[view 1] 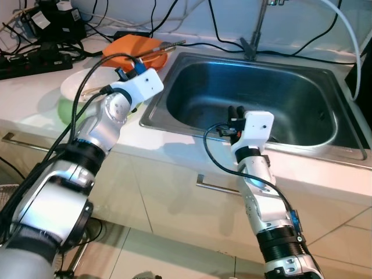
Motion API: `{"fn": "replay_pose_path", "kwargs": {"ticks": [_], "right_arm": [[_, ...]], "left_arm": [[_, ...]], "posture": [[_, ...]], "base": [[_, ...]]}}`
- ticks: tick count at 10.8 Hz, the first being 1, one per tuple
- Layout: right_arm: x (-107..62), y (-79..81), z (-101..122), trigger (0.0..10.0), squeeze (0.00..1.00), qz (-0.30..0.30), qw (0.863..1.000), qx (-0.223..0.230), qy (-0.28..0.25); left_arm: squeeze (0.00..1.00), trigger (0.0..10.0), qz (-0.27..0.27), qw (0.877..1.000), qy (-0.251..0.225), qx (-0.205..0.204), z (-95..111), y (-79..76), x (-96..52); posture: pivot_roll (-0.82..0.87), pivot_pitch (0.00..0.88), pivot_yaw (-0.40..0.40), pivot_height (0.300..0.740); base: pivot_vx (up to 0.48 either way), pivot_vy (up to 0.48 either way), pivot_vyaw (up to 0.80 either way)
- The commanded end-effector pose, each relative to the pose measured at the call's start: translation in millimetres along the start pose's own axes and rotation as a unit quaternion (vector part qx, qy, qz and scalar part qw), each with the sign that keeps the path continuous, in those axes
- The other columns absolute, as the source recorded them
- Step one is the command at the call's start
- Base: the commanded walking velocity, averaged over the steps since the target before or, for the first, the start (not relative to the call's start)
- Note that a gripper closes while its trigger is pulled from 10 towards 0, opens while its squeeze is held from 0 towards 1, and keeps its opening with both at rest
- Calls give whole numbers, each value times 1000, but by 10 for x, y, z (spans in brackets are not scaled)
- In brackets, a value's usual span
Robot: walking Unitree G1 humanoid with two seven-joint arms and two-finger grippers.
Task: Kitchen organization
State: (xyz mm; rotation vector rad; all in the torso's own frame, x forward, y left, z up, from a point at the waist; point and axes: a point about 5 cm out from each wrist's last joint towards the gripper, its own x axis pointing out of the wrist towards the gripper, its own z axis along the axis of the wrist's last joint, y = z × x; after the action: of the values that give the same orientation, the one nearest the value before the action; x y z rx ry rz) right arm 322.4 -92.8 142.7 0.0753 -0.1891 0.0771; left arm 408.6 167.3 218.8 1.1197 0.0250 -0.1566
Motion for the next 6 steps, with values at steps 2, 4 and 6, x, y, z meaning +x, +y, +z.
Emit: {"fn": "replay_pose_path", "kwargs": {"ticks": [2,4,6], "right_arm": [[-12,-18,8,10000,0,-4,1000,3,4],[-39,-2,-7,10000,0,-6,1000,6,8],[-59,-1,-15,10000,0,-6,1000,7,12]], "left_arm": [[0,10000,14,1000,-6,17,74,71,49],[0,10000,25,999,0,46,91,96,99],[0,10000,23,999,1,46,125,109,119]], "posture": [[-86,0,29,740],[-92,13,33,740],[-97,26,36,740]], "base": [[0,0,0],[0,0,0],[0,0,0]]}}
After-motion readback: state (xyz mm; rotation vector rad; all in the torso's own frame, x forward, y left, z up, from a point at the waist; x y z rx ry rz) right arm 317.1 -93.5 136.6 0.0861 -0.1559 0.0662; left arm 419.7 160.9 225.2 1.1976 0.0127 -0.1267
